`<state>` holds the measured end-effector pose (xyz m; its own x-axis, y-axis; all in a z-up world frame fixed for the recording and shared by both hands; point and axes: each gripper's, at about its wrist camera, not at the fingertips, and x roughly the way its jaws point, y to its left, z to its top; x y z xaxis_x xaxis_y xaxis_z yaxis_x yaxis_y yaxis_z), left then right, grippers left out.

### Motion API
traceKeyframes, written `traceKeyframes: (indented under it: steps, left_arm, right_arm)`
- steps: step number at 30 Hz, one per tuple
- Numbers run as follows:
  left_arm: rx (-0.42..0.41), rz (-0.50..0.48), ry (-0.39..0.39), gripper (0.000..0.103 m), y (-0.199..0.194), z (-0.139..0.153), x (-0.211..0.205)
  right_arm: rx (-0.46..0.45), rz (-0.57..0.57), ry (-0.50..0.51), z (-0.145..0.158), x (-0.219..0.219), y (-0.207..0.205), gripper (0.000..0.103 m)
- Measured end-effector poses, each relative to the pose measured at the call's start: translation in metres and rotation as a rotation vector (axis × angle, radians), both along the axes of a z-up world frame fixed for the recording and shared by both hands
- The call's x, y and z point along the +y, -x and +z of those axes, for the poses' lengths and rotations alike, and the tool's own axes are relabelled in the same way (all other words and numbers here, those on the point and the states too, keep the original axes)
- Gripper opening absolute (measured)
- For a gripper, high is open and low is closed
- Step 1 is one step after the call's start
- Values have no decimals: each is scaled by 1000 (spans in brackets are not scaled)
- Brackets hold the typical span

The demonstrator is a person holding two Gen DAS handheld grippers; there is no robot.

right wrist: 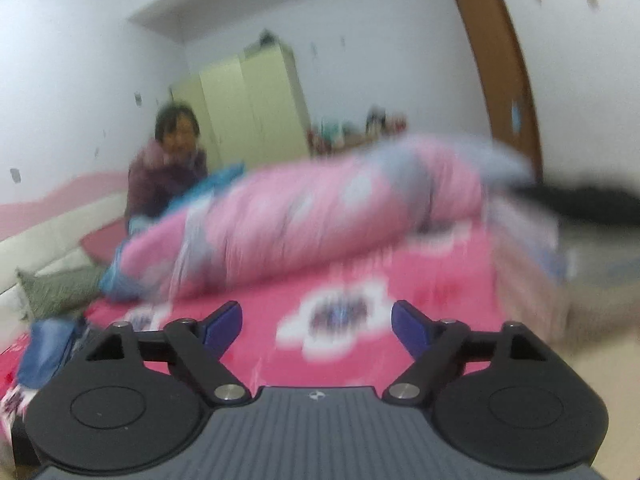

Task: Fold clothes
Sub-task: 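Roll the right gripper and grasp the sweatshirt's folded edge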

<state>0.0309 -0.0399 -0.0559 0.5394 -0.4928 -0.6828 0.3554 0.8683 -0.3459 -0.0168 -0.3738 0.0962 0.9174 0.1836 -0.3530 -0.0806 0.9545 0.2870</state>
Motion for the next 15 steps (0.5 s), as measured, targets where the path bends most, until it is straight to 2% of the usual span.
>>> traceKeyframes:
  steps: [4, 7, 10, 12, 15]
  left_arm:
    - [124, -43, 158, 98, -12, -21, 9]
    - [164, -56, 196, 98, -21, -30, 9]
    - [175, -82, 223, 98, -30, -33, 9]
    - [187, -99, 248, 100, -37, -37, 9]
    - [191, -118, 279, 103, -45, -43, 7]
  right_arm:
    - [246, 4, -176, -93, -24, 1, 85]
    - [380, 8, -389, -146, -44, -4, 85]
    - [454, 77, -538, -172, -51, -12, 85]
    - [491, 136, -557, -181, -48, -19, 85]
    - [527, 204, -520, -180, -38, -31, 87]
